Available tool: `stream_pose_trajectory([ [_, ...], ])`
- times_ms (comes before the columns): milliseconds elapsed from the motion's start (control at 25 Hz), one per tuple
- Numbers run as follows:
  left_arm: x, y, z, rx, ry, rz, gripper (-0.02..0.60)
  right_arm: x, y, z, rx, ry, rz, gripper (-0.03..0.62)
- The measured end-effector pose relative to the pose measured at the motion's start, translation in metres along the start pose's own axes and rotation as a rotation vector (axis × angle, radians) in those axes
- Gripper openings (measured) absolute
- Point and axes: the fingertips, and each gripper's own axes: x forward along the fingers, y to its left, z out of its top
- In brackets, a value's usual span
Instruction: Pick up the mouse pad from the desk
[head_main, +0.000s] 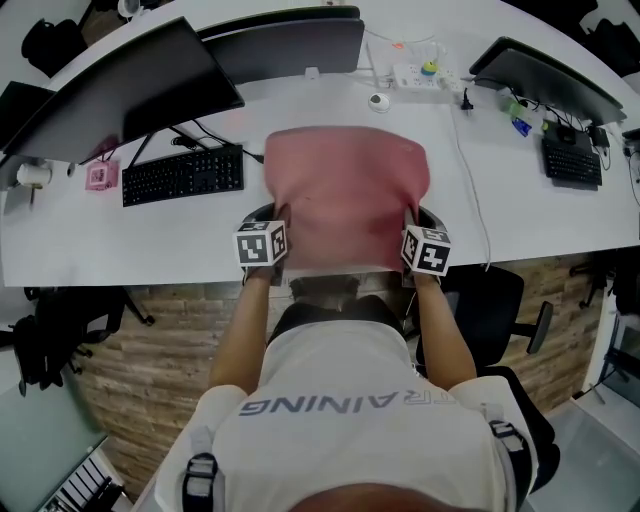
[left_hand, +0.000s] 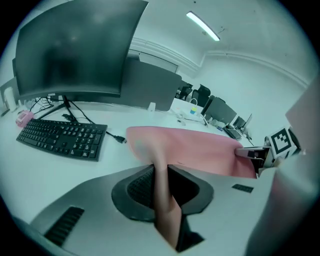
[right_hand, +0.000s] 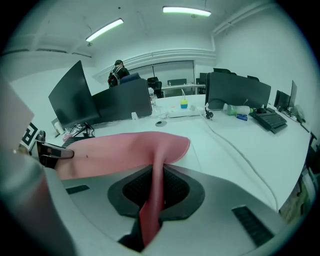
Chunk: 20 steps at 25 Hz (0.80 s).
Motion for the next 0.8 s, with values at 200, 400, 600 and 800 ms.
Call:
stream_pose_trajectory([
  [200, -0.023, -0.014, 0.031, 0.045, -0.081, -0.022, 0.084, -0.027, 0.002, 0.031, -0.011, -0.078, -0.013, 0.06],
  [400, -0.045, -0.025, 0.065, 0.074, -0.166, -0.043, 0.083, -0.051, 0.002, 0.063, -0.002, -0.161, -0.021, 0.06],
  [600, -0.068, -0.035, 0.101, 0.106, -0.259, -0.055, 0.081, -0.075, 0.005, 0.101, -0.012, -0.252, -0.031, 0.06],
  [800, -0.103, -0.047, 0.143, 0.137, -0.386, -0.059, 0.082, -0.106, 0.012, 0.145, -0.041, -0.361, -0.036, 0.06],
])
